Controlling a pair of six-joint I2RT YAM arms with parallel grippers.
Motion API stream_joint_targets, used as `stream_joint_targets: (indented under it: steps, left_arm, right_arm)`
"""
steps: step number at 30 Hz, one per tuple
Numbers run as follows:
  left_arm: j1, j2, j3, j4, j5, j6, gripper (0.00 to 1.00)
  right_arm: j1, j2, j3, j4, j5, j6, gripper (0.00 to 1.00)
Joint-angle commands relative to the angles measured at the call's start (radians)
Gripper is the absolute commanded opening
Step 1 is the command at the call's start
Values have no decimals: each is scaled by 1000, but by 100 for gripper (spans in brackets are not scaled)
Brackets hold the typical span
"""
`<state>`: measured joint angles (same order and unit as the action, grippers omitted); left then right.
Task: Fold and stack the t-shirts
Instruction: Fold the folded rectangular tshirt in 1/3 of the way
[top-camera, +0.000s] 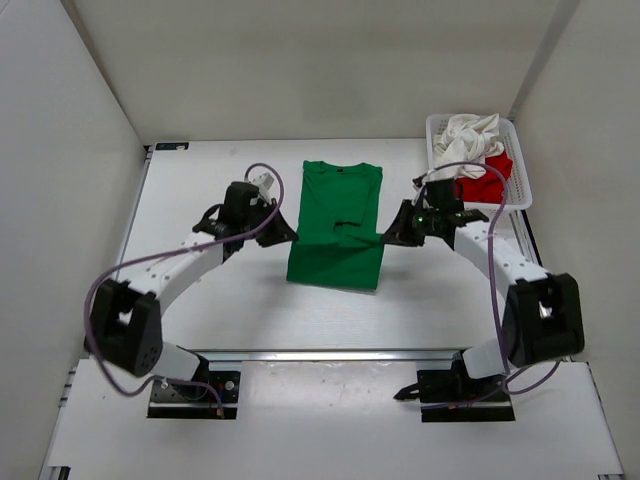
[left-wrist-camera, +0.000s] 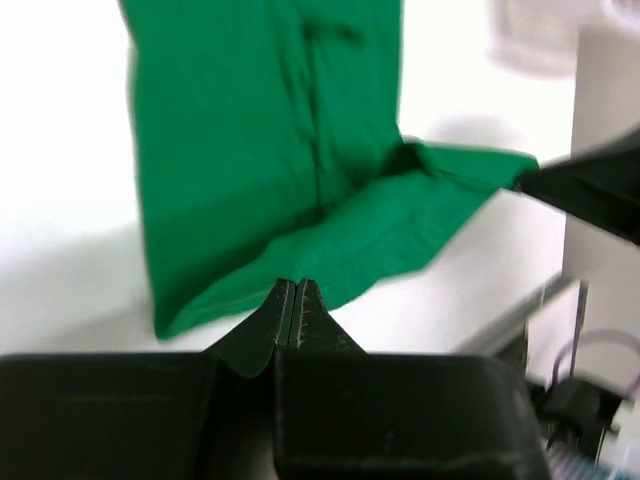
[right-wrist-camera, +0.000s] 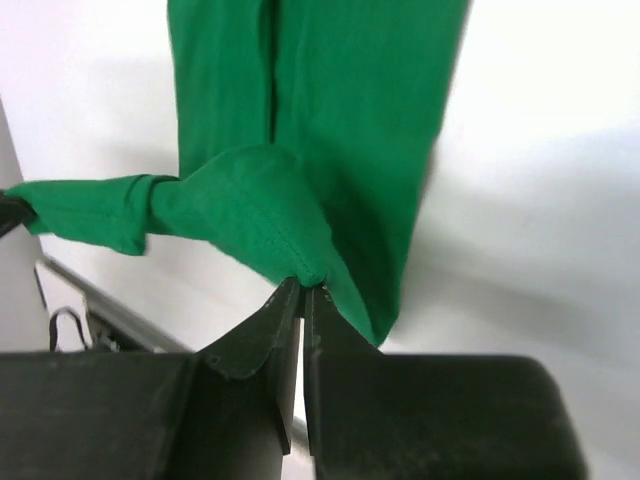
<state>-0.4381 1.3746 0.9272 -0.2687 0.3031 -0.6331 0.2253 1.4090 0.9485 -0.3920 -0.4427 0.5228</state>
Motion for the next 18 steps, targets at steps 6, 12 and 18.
stream_joint_targets:
  steps: [6,12,18]
  left_arm:
    - [70,337,292,34,-48,26,0]
    - [90,530,392,36,-48,24,0]
    - [98,584,447,72,-38,-10,21]
  right_arm:
    - [-60,290,248,22,-11,-84,0]
    - [-61,449,358,36,-8,-101,0]
    - [-58,547,440,27,-10,-93,7]
